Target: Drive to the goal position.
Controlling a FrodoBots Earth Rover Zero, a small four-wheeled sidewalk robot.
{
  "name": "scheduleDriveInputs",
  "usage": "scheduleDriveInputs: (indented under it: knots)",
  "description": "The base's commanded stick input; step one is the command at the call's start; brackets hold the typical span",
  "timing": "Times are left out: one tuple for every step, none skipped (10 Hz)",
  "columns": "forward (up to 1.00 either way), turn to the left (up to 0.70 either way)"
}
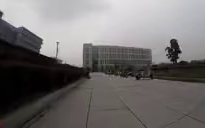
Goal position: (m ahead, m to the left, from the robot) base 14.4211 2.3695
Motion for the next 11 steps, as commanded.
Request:
scheduleDriveInputs:
  knots:
    - [0.7, 0.0]
    - [0.7, 0.0]
    - [0.7, 0.0]
    - [0.7, 0.0]
    - [0.7, 0.0]
    - [0.7, 0.0]
    - [0.7, 0.0]
    - [0.7, 0.0]
    - [0.7, 0.0]
    - [0.7, 0.0]
    - [0.7, 0.0]
